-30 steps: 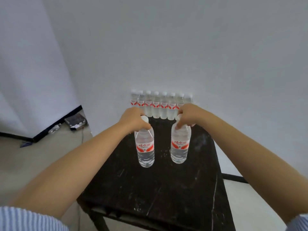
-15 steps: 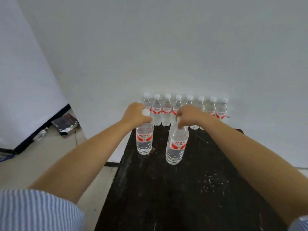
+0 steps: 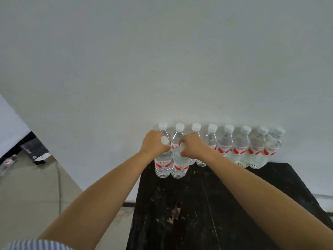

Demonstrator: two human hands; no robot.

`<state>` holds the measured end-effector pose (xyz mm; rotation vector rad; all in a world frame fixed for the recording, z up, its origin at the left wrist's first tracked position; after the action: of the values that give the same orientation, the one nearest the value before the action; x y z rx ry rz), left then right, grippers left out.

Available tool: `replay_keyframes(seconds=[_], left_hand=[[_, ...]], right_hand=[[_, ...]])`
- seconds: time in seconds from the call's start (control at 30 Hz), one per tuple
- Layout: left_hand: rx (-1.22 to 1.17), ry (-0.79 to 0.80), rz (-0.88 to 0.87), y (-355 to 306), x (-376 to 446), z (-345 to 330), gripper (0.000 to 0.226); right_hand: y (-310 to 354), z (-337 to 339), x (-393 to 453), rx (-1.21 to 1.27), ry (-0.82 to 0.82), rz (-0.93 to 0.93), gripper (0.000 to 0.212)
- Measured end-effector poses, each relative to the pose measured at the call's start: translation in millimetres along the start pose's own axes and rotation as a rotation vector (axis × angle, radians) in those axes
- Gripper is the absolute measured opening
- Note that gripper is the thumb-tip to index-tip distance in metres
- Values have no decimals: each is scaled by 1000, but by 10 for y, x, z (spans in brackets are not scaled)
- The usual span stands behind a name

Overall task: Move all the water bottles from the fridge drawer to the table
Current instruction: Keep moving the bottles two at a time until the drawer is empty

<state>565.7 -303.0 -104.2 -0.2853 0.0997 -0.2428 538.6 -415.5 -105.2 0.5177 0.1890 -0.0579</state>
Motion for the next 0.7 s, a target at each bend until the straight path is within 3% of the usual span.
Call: replay_keyframes(seconds=[0.07,0.2,0.4,0.57,0.7], left_hand=[[-3,11,-12,45,201,-121,40],[1,32,-17,134,470,-311,14],[-55,80,-70,205,723,-430,9],[-7,102,-81,172,717,-466,10],[87,153,-69,102,589,-407,39]], right_hand=[[-24,-62,233,-33,10,11,30],[-117,-95,577,-27,30,21,34],[-230,-148,747,-5,4,20,40],[-260,-155,730,3,-25,-18,38],[-232,-173,585,3,-59,-58,35]])
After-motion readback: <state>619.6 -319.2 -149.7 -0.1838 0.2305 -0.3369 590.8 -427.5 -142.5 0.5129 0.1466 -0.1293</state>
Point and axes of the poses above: each hand's wrist, its own x-axis towards the middle knuckle, its own z-axis out of the back of the hand, y = z × x, the point moved 5 cm from there along x, towards the middle knuckle, and after that the axes turned 14 degrees about x, right-handed, at the moved point
